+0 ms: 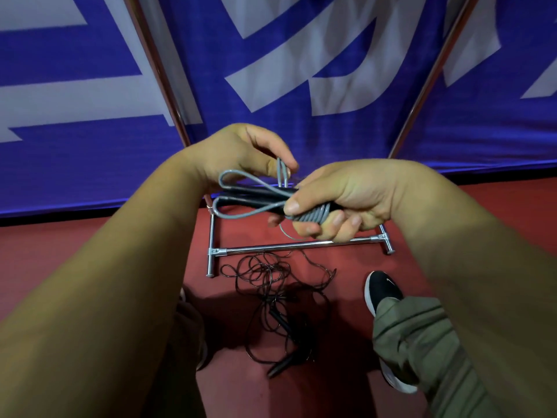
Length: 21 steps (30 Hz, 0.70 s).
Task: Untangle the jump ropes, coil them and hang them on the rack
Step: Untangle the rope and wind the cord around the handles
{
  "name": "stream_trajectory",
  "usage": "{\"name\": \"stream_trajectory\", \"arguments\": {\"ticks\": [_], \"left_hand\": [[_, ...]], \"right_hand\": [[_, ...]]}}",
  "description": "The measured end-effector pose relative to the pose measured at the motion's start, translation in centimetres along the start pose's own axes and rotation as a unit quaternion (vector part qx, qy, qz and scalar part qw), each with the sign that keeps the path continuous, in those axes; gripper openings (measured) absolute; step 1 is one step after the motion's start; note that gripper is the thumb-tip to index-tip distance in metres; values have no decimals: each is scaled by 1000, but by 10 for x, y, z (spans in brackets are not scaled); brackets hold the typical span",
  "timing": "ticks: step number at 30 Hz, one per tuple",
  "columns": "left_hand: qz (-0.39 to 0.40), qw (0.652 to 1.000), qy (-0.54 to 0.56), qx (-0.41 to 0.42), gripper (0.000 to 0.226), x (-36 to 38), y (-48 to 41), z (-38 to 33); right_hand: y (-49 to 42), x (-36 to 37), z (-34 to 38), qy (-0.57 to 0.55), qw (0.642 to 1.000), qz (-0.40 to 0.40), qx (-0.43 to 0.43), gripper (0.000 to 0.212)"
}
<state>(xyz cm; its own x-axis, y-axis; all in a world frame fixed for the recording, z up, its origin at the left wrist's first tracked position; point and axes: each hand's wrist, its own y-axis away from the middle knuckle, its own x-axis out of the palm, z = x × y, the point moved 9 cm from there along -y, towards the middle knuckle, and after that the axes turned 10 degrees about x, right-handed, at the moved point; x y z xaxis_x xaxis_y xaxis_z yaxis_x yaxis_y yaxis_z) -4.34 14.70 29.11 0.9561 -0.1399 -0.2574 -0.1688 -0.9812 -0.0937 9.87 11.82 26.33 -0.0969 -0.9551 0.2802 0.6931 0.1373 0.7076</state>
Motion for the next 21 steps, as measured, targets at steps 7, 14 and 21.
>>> {"name": "stream_trajectory", "arguments": {"ticks": [7,14,21], "left_hand": [[48,993,-104,10,23,11,-3,-15],[81,972,-206,-75,22,14,0,-3],[14,933,-299,-201,30,7,6,16]], "right_hand": [[-12,-31,-19,69,986,-129,76,14],[-17,-86,-21,72,936,-337,75,12],[-8,-104,6,74,885,-457,-53,14]]}}
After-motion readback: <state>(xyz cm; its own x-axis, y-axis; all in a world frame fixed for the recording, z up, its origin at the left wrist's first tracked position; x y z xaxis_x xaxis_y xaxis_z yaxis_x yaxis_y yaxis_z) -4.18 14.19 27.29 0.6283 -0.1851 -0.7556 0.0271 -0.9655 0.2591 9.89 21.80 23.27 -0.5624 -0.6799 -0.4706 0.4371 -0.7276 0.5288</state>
